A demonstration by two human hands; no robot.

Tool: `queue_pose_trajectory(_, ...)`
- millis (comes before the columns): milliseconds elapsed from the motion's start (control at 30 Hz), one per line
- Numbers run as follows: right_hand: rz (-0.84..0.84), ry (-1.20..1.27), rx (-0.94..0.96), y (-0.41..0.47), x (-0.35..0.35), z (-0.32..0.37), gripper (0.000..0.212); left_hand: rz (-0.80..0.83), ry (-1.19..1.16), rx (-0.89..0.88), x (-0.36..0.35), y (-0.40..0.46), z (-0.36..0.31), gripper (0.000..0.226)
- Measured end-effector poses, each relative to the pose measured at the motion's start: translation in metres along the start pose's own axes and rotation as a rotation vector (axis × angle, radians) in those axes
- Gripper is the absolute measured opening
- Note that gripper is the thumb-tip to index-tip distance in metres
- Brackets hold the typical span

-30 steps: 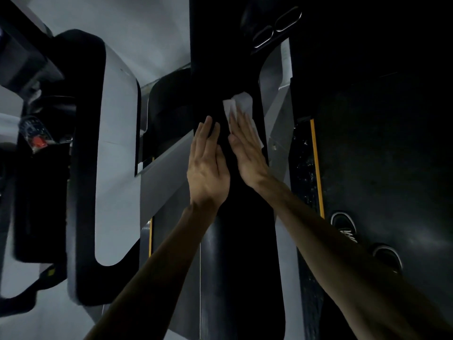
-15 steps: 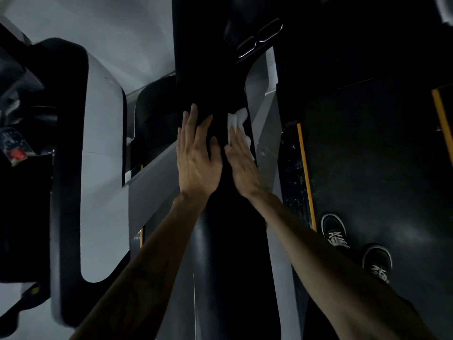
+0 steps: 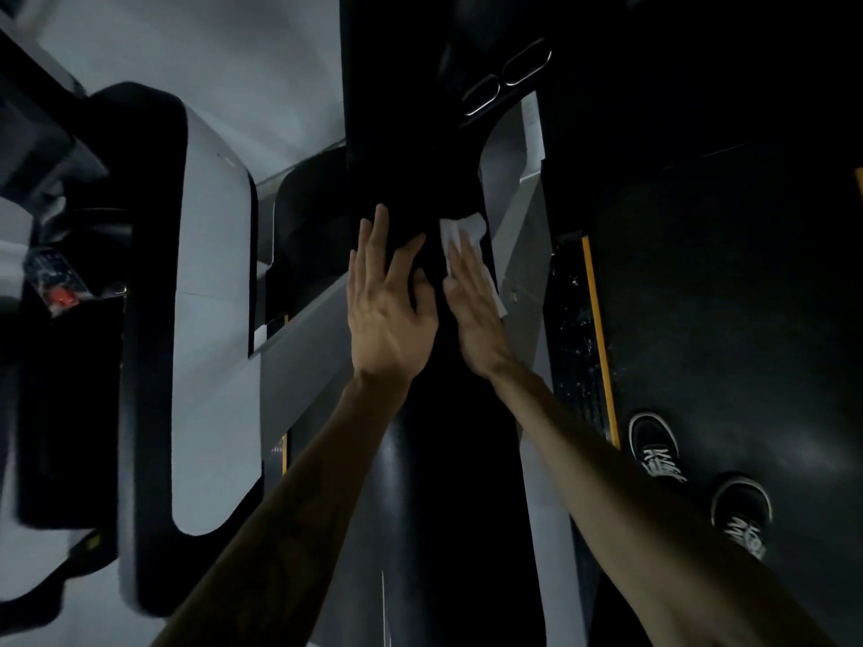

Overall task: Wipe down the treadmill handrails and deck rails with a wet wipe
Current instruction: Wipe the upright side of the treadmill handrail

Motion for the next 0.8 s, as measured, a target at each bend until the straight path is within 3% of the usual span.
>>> queue_pose_trajectory(100, -0.052, 0.058, -0.129, -0.011, 0.003, -0.007, 0.054, 0.013, 0.017, 0.004, 0.0, 0.0, 0.0, 0.043)
queue_pose_trajectory(267, -0.041, 0.062, -0.162, -0.063, -0.004, -0.002, 0.064, 0.006, 0.02, 0.001, 0.001, 0.0, -0.001, 0.041)
queue_pose_trajectory(400, -0.011, -0.013, 0.085, -0.042, -0.002, 0.008, 0.055, 0.001, 0.032, 0.003, 0.0, 0.001, -0.001, 0.041)
queue_pose_trajectory(467, -0.004, -0.069, 0.12, -0.015, 0.005, 0.001, 0.053, 0.001, 0.03, 0.003, 0.0, 0.001, -0.001, 0.041)
queue_pose_trajectory(633, -0.021, 0.052, -0.137, -0.009, 0.016, -0.024, 0.056, -0.001, 0.015, -0.009, 0.0, 0.001, -0.001, 0.04)
queue_pose_trajectory(800, -0.036, 0.087, -0.18, -0.062, 0.0, -0.017, 0.068, -0.011, 0.009, -0.006, 0.0, 0.001, -0.001, 0.039)
Point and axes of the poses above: each hand's wrist, its own y-axis towards the middle knuckle, its own x-axis out of the back of the hand, z = x × y, the point moved 2 cm from there along y, towards the middle knuckle, and after that the axes turned 13 degrees about x, right-handed, at the moved point
